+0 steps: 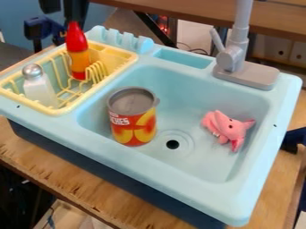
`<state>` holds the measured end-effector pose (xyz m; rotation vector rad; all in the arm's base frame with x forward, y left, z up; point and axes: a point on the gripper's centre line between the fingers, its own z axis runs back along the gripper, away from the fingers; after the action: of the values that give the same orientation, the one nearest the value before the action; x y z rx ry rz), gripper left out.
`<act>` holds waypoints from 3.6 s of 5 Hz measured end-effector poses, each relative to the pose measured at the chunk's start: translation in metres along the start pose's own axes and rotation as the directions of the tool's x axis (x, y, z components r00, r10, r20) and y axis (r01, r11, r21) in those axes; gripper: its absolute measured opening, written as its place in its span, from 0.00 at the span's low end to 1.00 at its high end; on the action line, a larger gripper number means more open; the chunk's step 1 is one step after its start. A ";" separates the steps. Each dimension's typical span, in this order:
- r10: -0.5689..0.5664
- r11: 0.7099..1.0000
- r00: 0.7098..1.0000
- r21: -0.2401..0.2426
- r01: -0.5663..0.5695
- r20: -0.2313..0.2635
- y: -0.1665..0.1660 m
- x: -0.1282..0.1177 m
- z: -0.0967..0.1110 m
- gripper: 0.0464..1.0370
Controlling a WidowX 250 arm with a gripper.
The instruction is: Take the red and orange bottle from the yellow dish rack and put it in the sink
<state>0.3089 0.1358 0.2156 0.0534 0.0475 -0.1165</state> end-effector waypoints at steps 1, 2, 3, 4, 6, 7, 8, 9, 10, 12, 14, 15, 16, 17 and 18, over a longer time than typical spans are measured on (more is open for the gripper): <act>-0.002 1.000 1.000 0.002 0.002 -0.002 0.005 0.007 -0.001 0.96; 0.005 1.000 1.000 0.001 -0.005 0.003 0.016 0.013 -0.005 0.96; 0.004 1.000 1.000 -0.018 -0.004 -0.005 0.026 0.019 -0.015 0.96; -0.015 0.999 1.000 -0.046 0.014 -0.020 0.027 0.028 -0.031 0.92; -0.025 0.990 0.991 -0.136 0.043 0.130 0.025 0.028 -0.033 0.41; 0.005 0.992 0.981 -0.125 0.020 0.195 0.017 0.012 -0.006 0.32; 0.128 0.991 0.983 -0.044 -0.124 0.134 0.001 -0.005 0.022 0.32; 0.063 0.998 0.978 0.015 -0.068 0.200 -0.040 -0.009 0.061 0.32; -0.060 0.998 0.982 -0.003 0.062 0.177 -0.088 -0.002 0.057 0.32; -0.251 0.962 0.960 -0.075 0.261 0.127 -0.180 0.004 0.024 0.32; -0.291 0.954 0.954 -0.056 0.295 0.066 -0.208 -0.011 -0.003 0.32; -0.285 0.956 0.959 -0.067 0.284 -0.003 -0.209 -0.009 -0.030 0.32; -0.318 0.946 0.948 -0.070 0.316 -0.013 -0.219 -0.009 -0.042 0.32; -0.345 0.936 0.939 -0.078 0.342 -0.017 -0.230 -0.010 -0.046 0.32; -0.354 0.934 0.935 -0.056 0.353 -0.015 -0.237 -0.011 -0.048 0.39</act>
<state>0.2681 -0.0957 0.1564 -0.0073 0.0847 -0.4761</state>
